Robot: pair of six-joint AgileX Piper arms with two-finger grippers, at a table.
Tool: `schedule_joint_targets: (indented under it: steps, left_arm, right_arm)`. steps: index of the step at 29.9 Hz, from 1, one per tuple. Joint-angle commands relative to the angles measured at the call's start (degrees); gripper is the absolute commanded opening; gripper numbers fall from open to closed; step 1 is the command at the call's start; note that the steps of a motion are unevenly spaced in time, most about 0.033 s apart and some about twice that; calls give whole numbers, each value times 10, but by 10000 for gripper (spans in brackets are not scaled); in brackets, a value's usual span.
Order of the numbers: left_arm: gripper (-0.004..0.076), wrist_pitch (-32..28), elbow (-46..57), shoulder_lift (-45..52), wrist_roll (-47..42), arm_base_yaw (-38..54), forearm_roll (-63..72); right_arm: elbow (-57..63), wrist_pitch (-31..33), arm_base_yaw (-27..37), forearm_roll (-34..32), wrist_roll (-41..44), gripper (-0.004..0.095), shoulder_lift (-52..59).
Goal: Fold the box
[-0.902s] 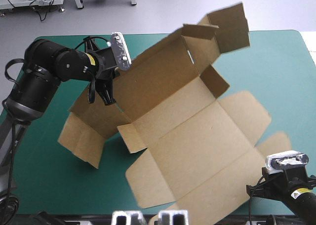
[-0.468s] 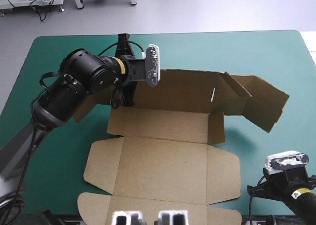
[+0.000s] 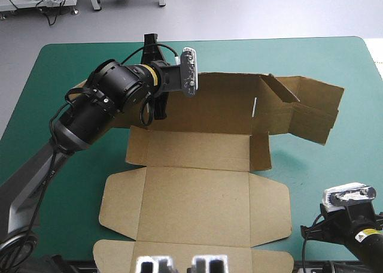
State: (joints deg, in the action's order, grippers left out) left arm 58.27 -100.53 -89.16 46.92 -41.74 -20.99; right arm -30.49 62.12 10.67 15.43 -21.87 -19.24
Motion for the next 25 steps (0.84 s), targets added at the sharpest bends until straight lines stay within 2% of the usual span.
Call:
schedule_joint_targets:
  steps: [1, 8, 12, 16, 20, 25]
  left_arm:
    - [-10, -38, -17, 24, -21, -4, -28]
    - [-10, -70, 88, 46, -50, -4, -38]
    - [-10, -124, 192, 78, -98, -4, -66]
    - [-10, -174, 271, 116, -138, -4, -84]
    - [-10, -210, 328, 153, -149, -4, -84]
    - [-10, -226, 383, 185, -149, -4, -83]
  right_arm:
    - [-60, -13, 0, 8, 1, -22, -5]
    - [-171, 22, 0, 7, 23, -22, -32]
    - [-216, 51, 0, 15, 23, -23, -60]
    - [-253, 52, 0, 26, 23, -22, -86]
    - [-295, 52, 0, 55, 23, -22, -116]
    - [-369, 52, 0, 105, 23, -22, -180]
